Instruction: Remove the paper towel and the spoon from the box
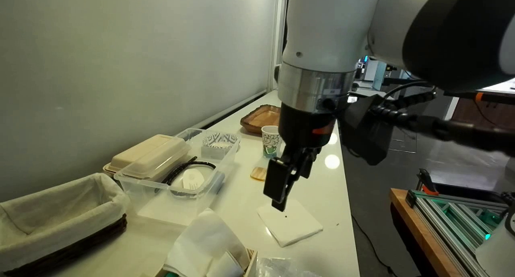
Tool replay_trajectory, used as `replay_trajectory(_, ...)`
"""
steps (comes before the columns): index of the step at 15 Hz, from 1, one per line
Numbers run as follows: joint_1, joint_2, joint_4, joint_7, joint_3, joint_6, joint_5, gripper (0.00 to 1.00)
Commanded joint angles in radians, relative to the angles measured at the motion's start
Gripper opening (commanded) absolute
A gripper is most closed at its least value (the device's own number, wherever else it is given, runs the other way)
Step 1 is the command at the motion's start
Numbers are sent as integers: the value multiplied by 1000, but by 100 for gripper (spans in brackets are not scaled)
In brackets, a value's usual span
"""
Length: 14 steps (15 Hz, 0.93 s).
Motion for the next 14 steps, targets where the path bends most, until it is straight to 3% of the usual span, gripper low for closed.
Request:
replay_trajectory(1,53,34,26,24,-55,6,-30,100)
replay_trajectory(10,63,103,82,44,-68,14,-42,100)
replay_trajectory(14,118,154,127,34,-96,70,28,100)
